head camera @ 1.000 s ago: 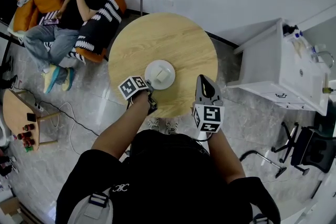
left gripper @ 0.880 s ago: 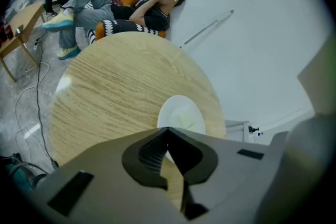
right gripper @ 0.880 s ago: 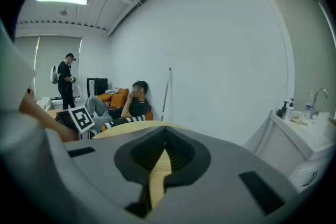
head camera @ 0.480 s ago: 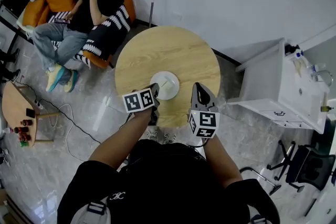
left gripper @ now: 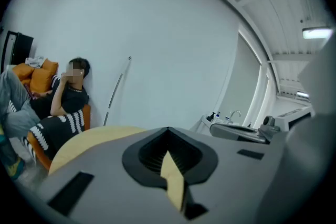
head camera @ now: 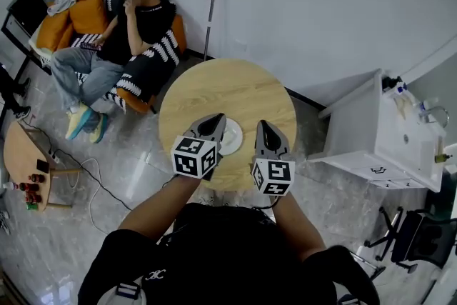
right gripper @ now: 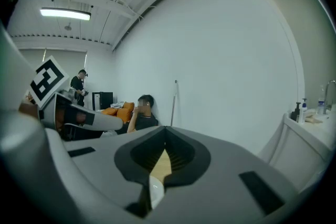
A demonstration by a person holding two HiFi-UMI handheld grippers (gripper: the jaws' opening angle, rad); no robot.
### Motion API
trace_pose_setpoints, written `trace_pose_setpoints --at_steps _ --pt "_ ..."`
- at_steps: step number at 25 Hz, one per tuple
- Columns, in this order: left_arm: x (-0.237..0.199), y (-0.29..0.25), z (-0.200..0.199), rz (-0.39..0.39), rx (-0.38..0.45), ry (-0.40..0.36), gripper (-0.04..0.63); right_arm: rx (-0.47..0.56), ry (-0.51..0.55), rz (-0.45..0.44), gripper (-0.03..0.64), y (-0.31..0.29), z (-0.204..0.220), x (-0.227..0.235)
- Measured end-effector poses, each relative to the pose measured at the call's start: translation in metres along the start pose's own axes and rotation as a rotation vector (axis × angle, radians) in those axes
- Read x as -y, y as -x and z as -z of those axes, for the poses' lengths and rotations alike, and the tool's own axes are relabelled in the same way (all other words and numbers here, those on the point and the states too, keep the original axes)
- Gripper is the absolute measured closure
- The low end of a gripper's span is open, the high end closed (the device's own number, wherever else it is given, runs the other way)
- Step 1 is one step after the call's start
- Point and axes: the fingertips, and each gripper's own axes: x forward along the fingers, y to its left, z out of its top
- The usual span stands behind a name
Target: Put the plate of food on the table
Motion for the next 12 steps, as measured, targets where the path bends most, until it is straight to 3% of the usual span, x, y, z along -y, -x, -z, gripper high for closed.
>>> trace_pose_setpoints --at_steps 5,12 --pt "0.015 0.004 -0.031 0.030 0.060 -0.079 0.589 0.066 -0.005 0.005 0.609 0.001 -0.027 0.001" --pt "0.031 0.006 -0.040 0.045 0.074 -0.131 0.589 0.120 -0.008 0.013 0.609 0.007 -0.052 0.005"
